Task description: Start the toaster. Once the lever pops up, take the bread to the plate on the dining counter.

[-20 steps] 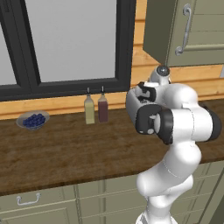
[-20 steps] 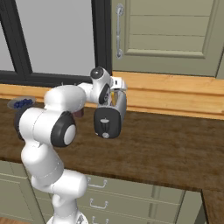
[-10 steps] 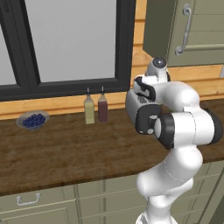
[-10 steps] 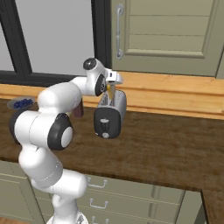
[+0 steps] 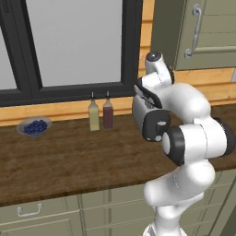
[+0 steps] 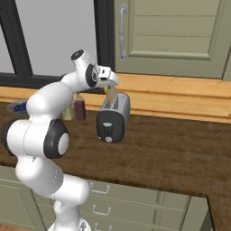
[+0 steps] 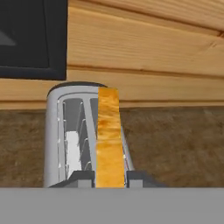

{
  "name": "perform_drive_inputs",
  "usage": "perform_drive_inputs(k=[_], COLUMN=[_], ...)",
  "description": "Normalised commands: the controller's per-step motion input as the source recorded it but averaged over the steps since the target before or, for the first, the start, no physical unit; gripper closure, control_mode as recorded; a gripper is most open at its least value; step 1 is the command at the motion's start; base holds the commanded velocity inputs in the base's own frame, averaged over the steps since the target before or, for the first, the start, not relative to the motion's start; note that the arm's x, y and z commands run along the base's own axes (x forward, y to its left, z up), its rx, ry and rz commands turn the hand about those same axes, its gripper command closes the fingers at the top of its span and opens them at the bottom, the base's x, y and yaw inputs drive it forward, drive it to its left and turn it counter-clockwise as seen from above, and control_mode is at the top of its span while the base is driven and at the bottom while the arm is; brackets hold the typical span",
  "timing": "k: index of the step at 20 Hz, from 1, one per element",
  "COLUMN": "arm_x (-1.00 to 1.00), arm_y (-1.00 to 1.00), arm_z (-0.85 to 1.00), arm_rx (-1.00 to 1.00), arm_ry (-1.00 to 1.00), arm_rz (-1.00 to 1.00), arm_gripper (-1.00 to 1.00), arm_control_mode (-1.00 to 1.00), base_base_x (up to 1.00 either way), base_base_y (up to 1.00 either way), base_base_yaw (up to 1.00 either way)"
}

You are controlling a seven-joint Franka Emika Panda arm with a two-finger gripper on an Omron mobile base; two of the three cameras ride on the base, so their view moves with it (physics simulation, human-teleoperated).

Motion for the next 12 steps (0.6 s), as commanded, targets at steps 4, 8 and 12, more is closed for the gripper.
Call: perform_drive_inputs(k=[4,8,12], arm_x=[-0.47,-0.39,-0.63], arm_y=[0.41,0.43,0.3], arm_z=[0.84,0.82,0.69], arm_rx=[-0.19,-0.15,-0.08], arm_ry=[0.2,0.08,0.06], arm_rz=[-0.14,-0.13,-0.13], arm_gripper=[1.0,1.0,1.0], arm_control_mode=[-1.0,-1.0,-1.0], base_base_x=[0.0,0.0,0.0], base_base_y=[0.0,0.0,0.0], base_base_yaw=[0.0,0.0,0.0])
